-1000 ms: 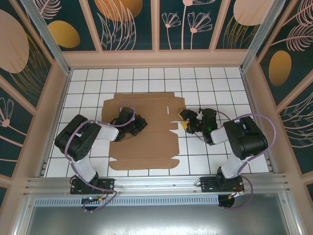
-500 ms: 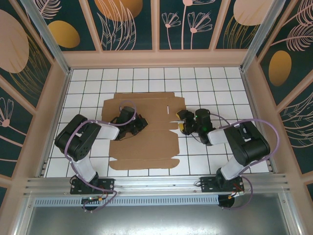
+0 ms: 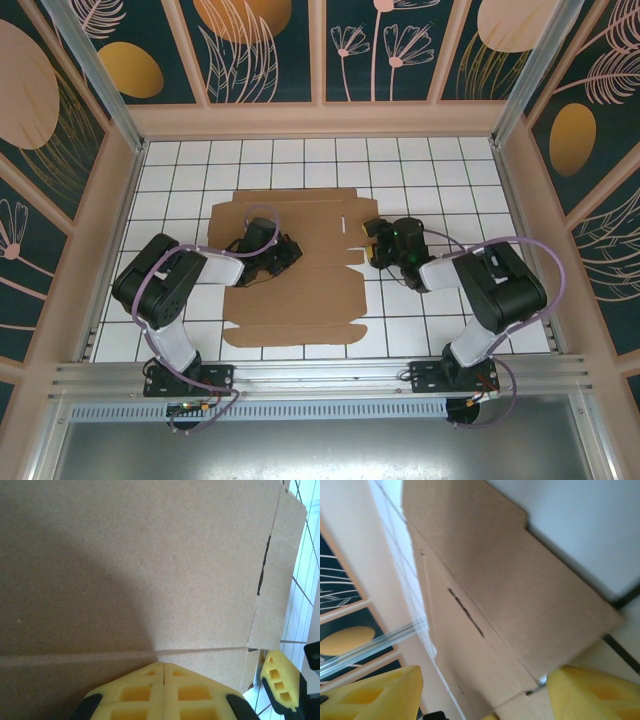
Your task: Fold the paper box
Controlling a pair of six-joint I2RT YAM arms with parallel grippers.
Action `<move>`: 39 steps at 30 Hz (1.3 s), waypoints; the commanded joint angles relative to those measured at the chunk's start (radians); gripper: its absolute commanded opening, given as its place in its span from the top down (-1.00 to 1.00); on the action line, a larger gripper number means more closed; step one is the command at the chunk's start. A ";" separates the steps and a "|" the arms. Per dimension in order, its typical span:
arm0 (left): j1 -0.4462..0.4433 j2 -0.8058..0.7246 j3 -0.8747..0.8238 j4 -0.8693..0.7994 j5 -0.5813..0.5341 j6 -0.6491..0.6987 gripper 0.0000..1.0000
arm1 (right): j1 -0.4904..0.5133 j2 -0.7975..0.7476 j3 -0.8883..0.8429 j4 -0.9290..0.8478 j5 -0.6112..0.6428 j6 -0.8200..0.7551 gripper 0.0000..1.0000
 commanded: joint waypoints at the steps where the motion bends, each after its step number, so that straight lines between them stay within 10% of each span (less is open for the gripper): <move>1: -0.005 0.011 0.013 -0.055 -0.021 0.029 1.00 | -0.011 0.059 -0.001 0.208 0.023 0.003 -0.33; 8: -0.004 0.008 0.006 -0.064 -0.030 0.043 1.00 | -0.038 0.022 -0.145 0.591 0.064 -0.155 -0.40; 14: -0.004 0.021 0.014 -0.063 -0.021 0.050 1.00 | -0.103 0.279 -0.077 0.987 -0.170 -0.096 -0.50; 25: -0.003 0.016 0.027 -0.092 -0.027 0.080 1.00 | -0.182 0.270 0.072 0.604 -0.461 -0.366 -0.21; 39: -0.003 0.022 0.044 -0.111 -0.034 0.103 1.00 | -0.175 0.237 0.230 0.088 -0.406 -0.751 0.42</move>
